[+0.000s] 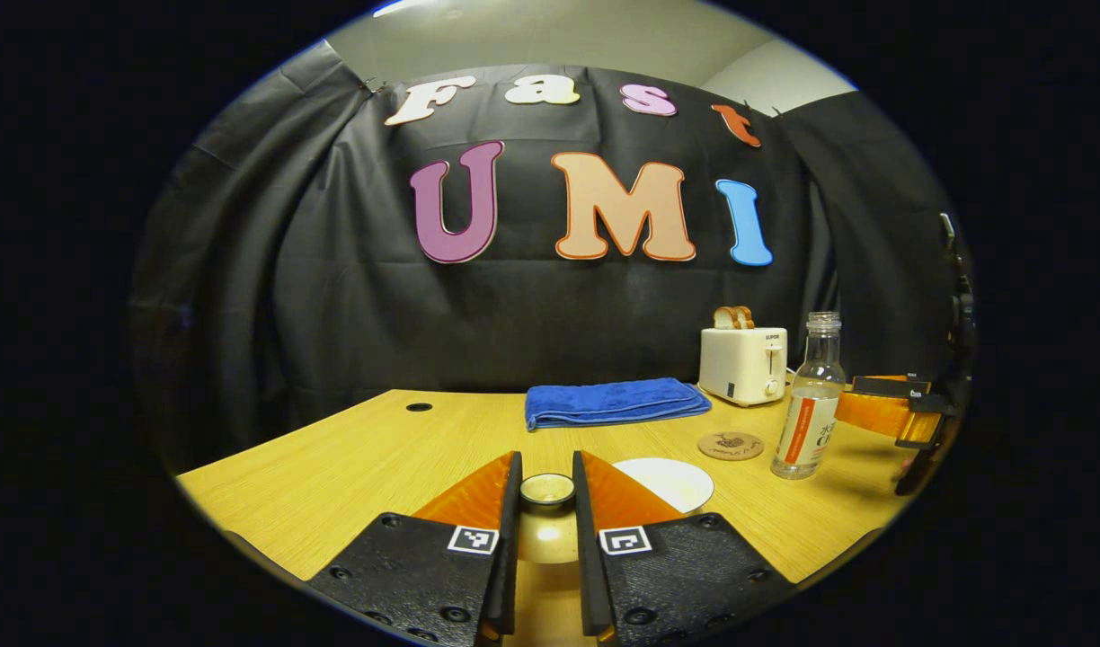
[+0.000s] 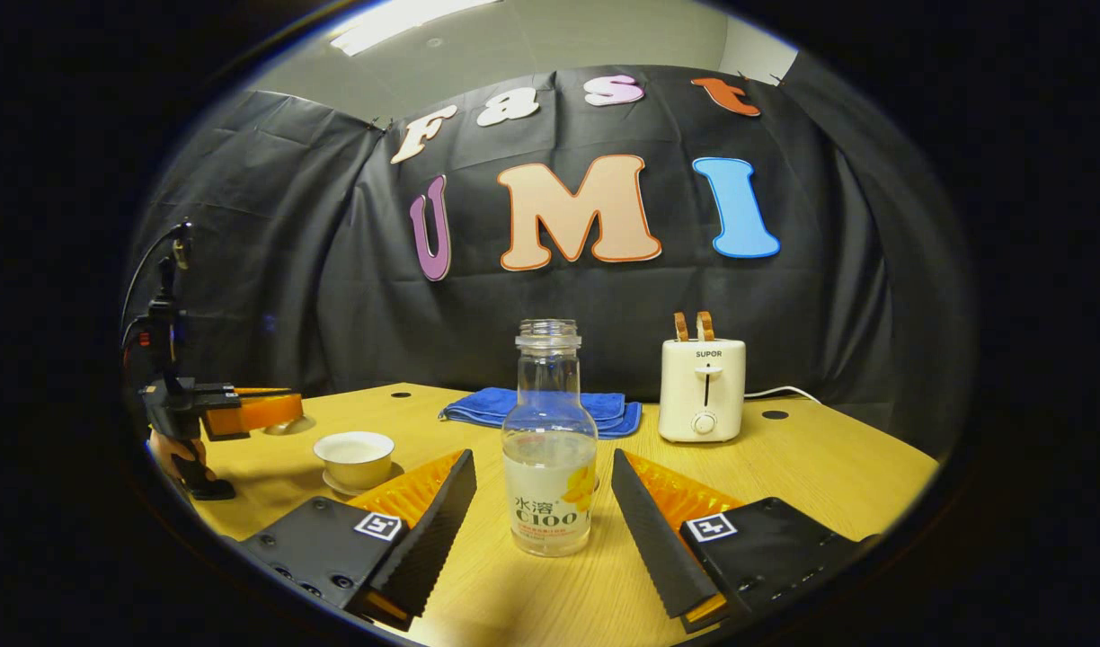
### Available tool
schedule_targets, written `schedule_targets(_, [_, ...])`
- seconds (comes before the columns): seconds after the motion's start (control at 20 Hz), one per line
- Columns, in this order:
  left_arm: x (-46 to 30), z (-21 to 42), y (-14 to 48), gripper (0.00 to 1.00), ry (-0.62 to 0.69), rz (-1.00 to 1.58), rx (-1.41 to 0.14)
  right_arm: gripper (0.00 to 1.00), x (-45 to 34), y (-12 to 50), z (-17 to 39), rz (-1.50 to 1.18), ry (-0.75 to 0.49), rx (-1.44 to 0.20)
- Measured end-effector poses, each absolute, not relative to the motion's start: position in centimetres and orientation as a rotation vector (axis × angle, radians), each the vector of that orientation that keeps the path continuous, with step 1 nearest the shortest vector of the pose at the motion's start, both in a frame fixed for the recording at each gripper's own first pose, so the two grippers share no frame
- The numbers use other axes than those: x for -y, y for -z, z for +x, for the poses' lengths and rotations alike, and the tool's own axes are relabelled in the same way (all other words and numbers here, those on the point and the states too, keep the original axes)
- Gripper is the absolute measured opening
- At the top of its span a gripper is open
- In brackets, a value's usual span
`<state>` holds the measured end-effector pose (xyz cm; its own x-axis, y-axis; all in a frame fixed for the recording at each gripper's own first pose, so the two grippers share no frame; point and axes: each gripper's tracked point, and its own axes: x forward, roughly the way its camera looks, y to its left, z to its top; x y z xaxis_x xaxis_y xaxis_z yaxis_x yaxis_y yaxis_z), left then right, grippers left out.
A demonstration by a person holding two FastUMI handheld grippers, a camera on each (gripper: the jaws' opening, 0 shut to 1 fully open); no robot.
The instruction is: Open the teacup lid with one hand, grasp the water bottle and pour water into the teacup with the other hand; after pouring, place the water bottle on the coaster and then close the teacup lid.
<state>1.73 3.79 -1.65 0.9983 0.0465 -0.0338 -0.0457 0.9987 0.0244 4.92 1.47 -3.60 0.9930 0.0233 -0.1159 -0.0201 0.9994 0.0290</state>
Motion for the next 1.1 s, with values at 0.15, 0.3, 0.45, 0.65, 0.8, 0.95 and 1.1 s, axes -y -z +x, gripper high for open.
schedule_targets(0.15, [-4.0,1.6,1.6,0.26,-0.047,0.025,-0.033,0.94,-1.5,3.9,6.0,0.027,-0.008,-0.121])
schedule_targets(0.3, [-4.2,1.5,1.5,0.26,-0.046,0.026,-0.03,0.94,-1.4,4.3,7.1,0.027,0.002,-0.144])
schedule_targets(0.45, [-4.5,1.3,1.6,0.26,-0.052,0.026,-0.03,0.94,-1.7,5.4,8.0,0.02,-0.007,-0.201])
schedule_targets(0.65, [-5.0,1.0,1.6,0.26,-0.052,0.026,-0.03,0.94,-1.6,6.2,8.3,0.015,0.001,-0.248])
schedule_targets(0.8, [-5.9,0.7,1.5,0.26,-0.062,0.025,-0.031,0.98,-1.5,7.1,8.7,0.012,0.014,-0.3])
schedule_targets(0.95, [-6.9,0.5,1.6,0.26,-0.073,0.026,-0.032,0.96,-1.4,8.2,9.1,0.005,0.03,-0.373])
schedule_targets(1.1, [-7.7,0.3,1.5,0.26,-0.082,0.026,-0.031,0.82,-1.2,8.5,9.1,0.0,0.049,-0.391])
